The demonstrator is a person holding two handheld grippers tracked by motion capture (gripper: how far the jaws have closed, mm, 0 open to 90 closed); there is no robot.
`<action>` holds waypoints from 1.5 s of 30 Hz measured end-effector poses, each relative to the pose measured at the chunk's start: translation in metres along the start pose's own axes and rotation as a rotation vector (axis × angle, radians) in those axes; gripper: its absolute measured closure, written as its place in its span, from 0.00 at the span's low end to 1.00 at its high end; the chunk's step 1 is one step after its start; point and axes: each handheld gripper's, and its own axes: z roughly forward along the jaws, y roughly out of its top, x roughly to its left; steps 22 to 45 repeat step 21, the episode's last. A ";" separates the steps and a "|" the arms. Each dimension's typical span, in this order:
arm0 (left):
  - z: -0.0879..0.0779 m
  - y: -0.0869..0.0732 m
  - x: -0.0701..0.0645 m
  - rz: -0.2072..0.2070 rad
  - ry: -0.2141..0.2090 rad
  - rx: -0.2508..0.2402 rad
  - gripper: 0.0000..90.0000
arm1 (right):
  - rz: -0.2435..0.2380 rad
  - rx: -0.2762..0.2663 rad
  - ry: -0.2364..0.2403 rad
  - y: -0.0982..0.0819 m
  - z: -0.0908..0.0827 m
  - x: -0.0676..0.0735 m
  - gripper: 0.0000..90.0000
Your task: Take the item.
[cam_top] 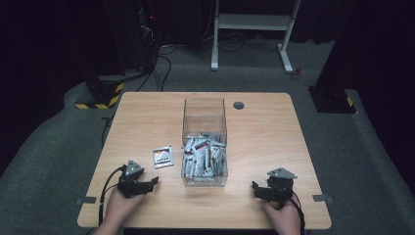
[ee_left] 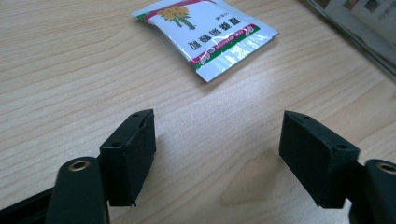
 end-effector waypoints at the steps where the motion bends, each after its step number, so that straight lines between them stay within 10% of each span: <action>1: -0.001 -0.001 -0.001 0.002 0.002 0.000 0.29 | 0.000 0.000 0.000 0.000 0.000 0.000 0.09; 9: 0.000 -0.006 -0.009 0.017 0.018 -0.012 0.18 | -0.003 -0.003 0.000 0.000 0.000 0.000 0.09; 45: -0.001 -0.007 -0.006 0.012 0.018 -0.013 0.19 | -0.001 -0.001 -0.001 0.000 0.000 0.001 0.09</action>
